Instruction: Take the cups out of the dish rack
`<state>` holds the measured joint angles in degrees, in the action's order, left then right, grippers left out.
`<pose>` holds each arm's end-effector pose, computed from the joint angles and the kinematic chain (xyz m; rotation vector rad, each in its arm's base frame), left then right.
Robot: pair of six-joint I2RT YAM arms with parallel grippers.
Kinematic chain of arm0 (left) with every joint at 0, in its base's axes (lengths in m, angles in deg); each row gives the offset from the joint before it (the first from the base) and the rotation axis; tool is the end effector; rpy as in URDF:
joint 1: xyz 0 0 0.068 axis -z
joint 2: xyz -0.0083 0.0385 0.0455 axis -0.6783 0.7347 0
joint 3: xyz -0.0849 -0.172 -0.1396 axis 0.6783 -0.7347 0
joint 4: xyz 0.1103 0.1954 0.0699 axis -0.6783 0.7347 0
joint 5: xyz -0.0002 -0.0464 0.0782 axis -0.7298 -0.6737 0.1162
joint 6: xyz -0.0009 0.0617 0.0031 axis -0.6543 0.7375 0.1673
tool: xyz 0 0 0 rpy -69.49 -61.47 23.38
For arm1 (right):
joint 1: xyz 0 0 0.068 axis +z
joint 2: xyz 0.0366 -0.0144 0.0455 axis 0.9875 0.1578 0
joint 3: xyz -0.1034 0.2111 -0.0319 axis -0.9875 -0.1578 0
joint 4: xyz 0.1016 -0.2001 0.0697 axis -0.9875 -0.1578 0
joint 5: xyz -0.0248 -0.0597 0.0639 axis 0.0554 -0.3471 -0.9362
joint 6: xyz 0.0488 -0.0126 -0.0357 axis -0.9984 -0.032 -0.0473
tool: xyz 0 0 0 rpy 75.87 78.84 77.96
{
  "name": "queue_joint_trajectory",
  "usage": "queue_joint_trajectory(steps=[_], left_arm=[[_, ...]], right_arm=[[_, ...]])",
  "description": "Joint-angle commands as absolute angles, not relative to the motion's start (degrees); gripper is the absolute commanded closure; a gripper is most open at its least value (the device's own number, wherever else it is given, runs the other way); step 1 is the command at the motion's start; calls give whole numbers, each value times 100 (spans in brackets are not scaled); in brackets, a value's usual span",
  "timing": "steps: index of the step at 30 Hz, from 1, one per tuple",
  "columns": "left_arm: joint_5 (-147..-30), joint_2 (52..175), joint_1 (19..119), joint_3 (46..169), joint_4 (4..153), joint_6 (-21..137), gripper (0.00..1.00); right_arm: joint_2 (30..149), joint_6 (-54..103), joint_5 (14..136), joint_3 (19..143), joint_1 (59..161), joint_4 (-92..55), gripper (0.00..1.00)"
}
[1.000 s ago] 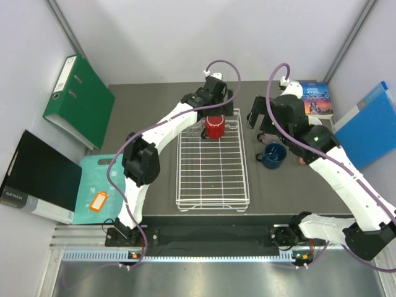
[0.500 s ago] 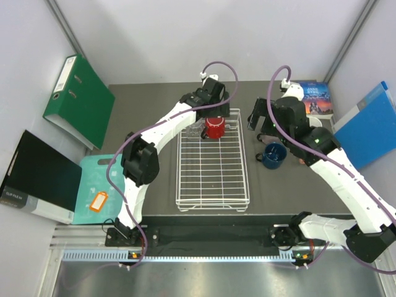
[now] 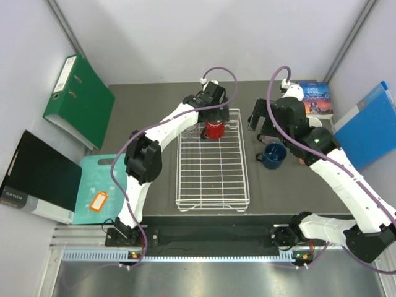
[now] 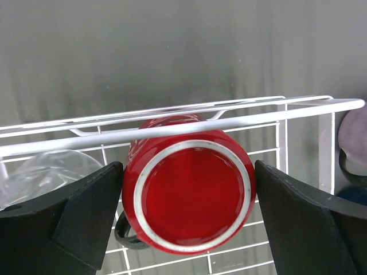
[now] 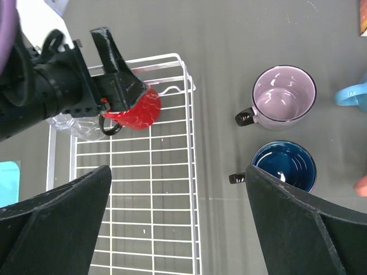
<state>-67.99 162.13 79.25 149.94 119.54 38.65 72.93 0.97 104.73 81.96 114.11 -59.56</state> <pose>0.3678 -0.2603 0.2351 0.0148 2.4106 -0.2936 0.1981 0.1081 0.3629 0.1827 2.0536 0.2765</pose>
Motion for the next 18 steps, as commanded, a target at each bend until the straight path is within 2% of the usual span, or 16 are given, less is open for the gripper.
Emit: queue_joint_trajectory(steps=[1, 18], left_arm=[[-6931, 16407, 7884, 15185, 12191, 3850, 1], [-7002, 16785, 7875, 15027, 12489, 3832, 1]], right_arm=[[7205, 30, 10407, 8169, 11362, -5817, 0], [7240, 30, 10337, 8011, 11344, -5887, 0]])
